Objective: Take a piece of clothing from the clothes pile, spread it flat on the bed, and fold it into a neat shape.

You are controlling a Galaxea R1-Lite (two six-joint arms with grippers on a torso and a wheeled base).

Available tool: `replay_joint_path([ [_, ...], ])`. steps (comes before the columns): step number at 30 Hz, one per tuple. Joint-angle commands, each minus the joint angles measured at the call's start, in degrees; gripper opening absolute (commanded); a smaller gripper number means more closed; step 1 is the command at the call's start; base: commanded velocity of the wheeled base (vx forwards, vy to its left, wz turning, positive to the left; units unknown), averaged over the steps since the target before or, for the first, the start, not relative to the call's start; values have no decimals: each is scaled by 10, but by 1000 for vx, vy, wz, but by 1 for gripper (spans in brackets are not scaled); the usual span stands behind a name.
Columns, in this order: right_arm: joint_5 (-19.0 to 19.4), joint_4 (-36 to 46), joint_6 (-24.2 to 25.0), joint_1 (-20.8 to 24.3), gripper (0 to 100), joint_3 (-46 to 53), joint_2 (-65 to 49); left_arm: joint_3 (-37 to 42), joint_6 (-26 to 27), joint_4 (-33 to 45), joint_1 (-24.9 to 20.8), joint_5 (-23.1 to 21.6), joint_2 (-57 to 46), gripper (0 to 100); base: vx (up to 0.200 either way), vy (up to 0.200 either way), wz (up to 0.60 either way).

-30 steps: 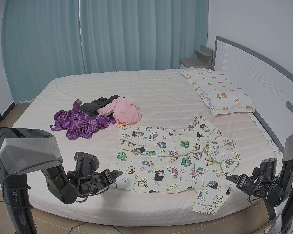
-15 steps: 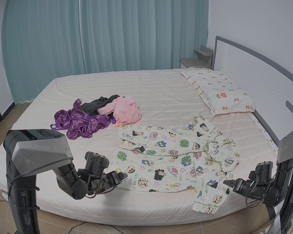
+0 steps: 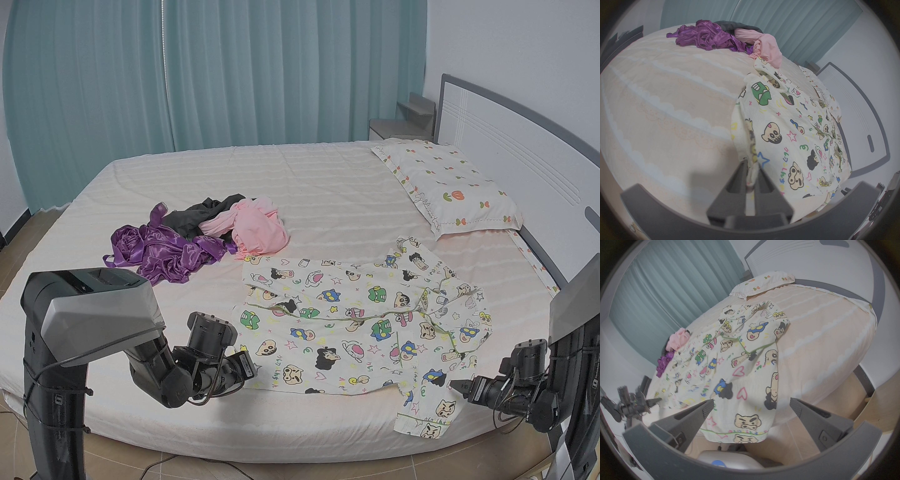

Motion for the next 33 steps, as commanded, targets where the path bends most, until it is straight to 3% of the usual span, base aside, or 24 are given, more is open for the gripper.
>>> replay_joint_path([
  [1,-20,-18,-26,31,100,10,86,7,-2,-5,0,34,2,0,0,0,0],
  [18,-13,-18,-53,65,100,-48,99,20,-34,-33,0,36,2,0,0,0,0],
  [19,-10,-18,-53,64,0,-51,99,21,-34,-33,0,35,2,0,0,0,0],
  [28,-15,-18,-59,60,0,-40,100,24,-30,-34,-5,37,2,0,0,0,0],
  [33,-15,-18,-109,47,0,-5,92,43,-28,-62,-16,48,1,0,0,0,0],
])
